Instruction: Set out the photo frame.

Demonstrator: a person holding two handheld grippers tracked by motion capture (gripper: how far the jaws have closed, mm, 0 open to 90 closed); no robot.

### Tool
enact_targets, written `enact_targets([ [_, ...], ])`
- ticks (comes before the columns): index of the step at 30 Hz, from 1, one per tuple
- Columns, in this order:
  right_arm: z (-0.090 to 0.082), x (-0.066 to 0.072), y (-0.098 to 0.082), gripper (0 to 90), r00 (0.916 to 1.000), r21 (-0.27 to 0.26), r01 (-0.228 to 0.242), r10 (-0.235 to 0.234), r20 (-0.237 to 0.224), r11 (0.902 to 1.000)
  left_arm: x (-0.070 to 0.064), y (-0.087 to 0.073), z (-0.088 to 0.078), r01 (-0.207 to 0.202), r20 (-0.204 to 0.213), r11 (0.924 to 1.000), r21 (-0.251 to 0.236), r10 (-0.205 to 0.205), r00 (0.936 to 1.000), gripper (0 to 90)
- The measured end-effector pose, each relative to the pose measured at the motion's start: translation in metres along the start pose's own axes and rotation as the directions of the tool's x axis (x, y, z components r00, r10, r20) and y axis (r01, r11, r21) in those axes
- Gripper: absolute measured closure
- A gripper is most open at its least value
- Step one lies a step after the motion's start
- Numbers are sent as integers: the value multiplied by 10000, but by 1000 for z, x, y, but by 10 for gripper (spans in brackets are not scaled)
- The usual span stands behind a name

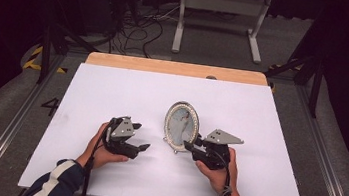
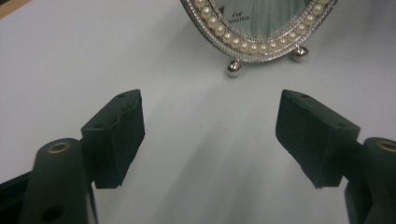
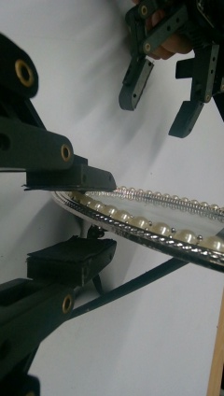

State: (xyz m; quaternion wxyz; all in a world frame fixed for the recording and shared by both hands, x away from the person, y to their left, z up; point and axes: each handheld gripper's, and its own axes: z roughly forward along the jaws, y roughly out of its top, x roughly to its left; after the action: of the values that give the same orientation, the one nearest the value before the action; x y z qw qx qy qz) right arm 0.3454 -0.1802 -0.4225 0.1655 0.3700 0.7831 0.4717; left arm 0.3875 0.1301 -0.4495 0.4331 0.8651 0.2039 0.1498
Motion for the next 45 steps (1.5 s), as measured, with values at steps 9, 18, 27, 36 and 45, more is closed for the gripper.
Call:
enact_targets([
  [9,-13,3,-1,666,9991,-636,73,-47,418,9979,8,17,22,337,335,9991,-262,-328,9989,258],
  [18,-18,5,2,714,9982,-958,237,-182,577,9951,15,29,42,1007,808,9932,-590,-958,9921,259],
  [27,-15,12,3,758,9958,-794,396,-328,859,9961,17,31,61,798,1146,9967,-163,-774,9904,260],
  [36,-15,12,4,760,9958,-781,370,-302,862,9963,14,35,59,725,1573,9964,-446,-647,9854,393],
  [45,-16,11,4,760,9960,-713,383,-323,838,9967,14,35,57,724,1619,9965,-428,-646,9847,488],
])
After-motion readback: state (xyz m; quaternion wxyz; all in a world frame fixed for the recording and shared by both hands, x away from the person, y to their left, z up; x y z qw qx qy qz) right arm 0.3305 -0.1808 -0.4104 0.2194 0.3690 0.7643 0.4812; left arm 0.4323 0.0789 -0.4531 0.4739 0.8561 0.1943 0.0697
